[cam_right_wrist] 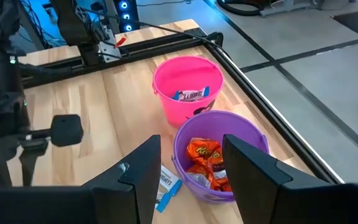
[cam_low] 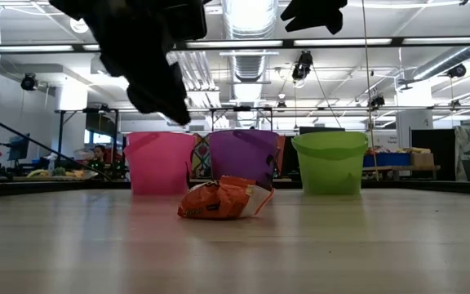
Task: Organize candy in baskets
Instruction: Put the orange chocolate into the violet bucket
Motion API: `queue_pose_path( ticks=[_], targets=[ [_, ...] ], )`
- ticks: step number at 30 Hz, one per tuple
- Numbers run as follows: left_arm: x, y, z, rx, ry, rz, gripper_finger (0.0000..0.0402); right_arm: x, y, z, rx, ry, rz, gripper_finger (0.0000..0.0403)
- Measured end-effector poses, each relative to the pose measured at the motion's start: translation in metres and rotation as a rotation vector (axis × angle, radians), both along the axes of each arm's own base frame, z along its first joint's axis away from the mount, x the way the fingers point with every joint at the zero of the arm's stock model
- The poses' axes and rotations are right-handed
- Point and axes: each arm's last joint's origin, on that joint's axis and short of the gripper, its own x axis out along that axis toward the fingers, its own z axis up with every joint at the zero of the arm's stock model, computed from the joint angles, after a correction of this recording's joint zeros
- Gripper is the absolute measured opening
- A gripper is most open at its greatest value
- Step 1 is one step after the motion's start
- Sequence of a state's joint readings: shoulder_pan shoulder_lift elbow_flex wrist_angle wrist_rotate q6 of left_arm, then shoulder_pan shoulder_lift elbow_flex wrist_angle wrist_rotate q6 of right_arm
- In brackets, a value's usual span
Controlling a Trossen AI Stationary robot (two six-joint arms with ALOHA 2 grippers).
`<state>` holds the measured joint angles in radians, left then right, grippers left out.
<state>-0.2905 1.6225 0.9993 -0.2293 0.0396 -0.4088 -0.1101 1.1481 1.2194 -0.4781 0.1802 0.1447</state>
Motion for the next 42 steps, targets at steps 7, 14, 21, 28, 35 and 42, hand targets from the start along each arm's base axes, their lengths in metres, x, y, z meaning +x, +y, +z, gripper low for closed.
queue_pose_path(
  ticks=[7,14,21,28,35,42],
  targets=[
    [0.008,-0.009,-0.024,0.044,0.027,0.054,0.0177,0.000,0.000,0.000,-0.005,0.002,0.003,0.0164],
    [0.015,-0.012,-0.032,0.044,0.025,0.056,0.0253,0.000,0.000,0.000,-0.010,0.008,0.005,0.0164],
    [0.024,-0.014,-0.044,0.053,-0.019,0.034,0.0259,0.000,0.000,-0.001,-0.014,0.014,0.008,0.0164],
    [0.027,-0.013,-0.060,0.102,0.007,0.046,0.0257,-0.001,0.000,-0.003,-0.011,0.030,0.008,0.0164],
    [0.031,-0.014,-0.073,0.146,0.022,0.017,0.0255,-0.001,0.000,-0.005,-0.011,0.038,0.009,0.0164],
    [0.031,-0.014,-0.075,0.146,0.025,0.020,0.0210,-0.001,0.000,-0.006,-0.007,0.049,0.007,0.0164]
  ],
)
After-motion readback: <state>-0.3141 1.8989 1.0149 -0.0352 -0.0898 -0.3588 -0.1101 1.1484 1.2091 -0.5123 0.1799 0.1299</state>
